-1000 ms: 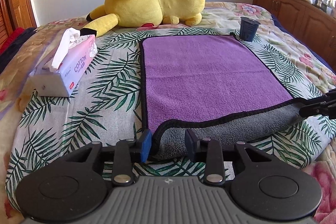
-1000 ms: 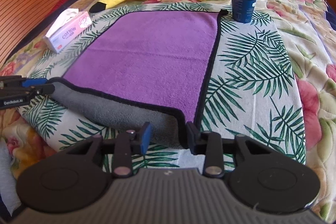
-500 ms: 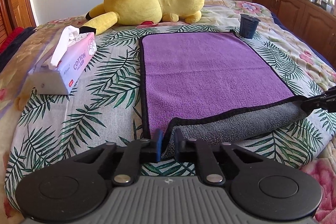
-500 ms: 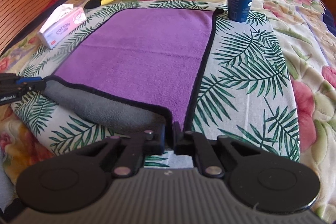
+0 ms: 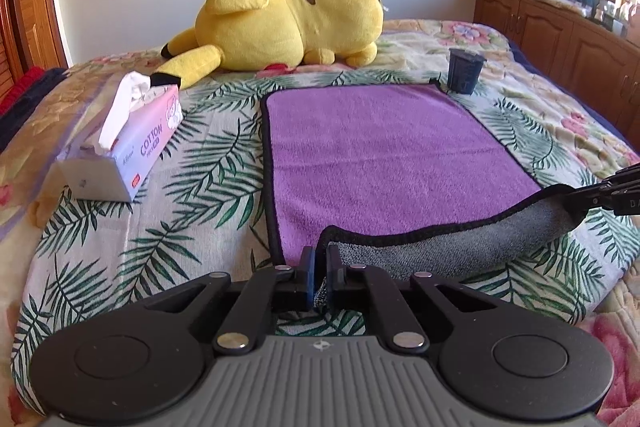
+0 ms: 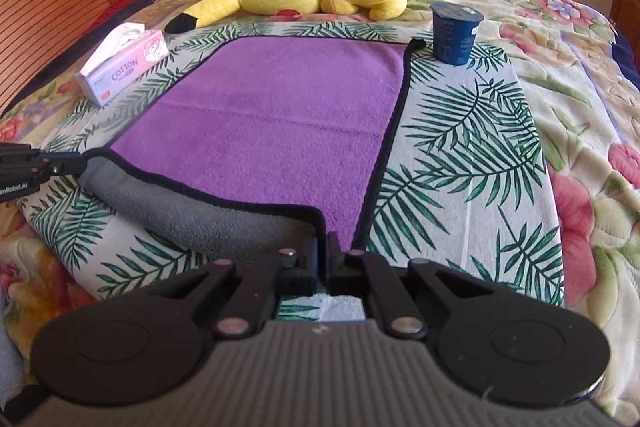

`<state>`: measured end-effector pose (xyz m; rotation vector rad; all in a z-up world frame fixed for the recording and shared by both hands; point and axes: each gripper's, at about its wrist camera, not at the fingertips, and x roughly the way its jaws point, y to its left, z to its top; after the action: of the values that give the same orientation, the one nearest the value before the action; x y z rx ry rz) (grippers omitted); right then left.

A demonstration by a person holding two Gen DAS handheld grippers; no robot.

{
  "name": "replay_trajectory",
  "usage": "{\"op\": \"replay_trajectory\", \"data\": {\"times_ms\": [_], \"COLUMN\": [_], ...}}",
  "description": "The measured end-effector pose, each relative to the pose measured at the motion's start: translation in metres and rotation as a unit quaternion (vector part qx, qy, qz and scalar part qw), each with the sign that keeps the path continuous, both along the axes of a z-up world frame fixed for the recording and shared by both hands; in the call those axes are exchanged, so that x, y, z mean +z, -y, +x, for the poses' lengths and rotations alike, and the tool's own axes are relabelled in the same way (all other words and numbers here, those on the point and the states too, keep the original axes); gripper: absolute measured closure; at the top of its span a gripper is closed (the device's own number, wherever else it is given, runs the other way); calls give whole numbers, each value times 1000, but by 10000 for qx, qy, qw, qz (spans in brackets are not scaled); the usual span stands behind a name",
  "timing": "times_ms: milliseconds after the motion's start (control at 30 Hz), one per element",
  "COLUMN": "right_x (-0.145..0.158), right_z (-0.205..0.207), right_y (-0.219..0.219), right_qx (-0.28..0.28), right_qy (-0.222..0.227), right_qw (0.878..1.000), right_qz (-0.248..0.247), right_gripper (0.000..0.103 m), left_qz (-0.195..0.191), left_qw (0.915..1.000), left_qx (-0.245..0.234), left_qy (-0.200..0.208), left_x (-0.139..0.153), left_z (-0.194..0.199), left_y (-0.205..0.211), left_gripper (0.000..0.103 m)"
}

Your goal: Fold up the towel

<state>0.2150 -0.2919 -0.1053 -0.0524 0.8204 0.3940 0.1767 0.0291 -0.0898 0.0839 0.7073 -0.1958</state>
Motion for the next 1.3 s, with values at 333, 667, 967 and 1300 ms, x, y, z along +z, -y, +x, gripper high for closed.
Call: {"op": "replay_trajectory", "data": {"times_ms": [333,667,967,1300], "right_x": [9,21,28,35], "right_z": [2,8,15,19], "right_y": [2,3,1,0], "right_qx": [-39,-19,20,89], "right_qy": [317,663,904,1147], "right_qw": [9994,9976,9956,9931], "right_qz": [145,219,236,235], "right_gripper": [99,99,99,99], "left_qz": [-114,-239,-258,-251], "left_qw": [9987,9967,9958,9947], "left_qx": [3,-33,-86,-112], "left_qy": [496,775,878,988], "left_x": [19,36,43,50], "left_z": [-4,2,8,16], "left_y": [1,4,6,5], "left_gripper": [103,103,103,103]}}
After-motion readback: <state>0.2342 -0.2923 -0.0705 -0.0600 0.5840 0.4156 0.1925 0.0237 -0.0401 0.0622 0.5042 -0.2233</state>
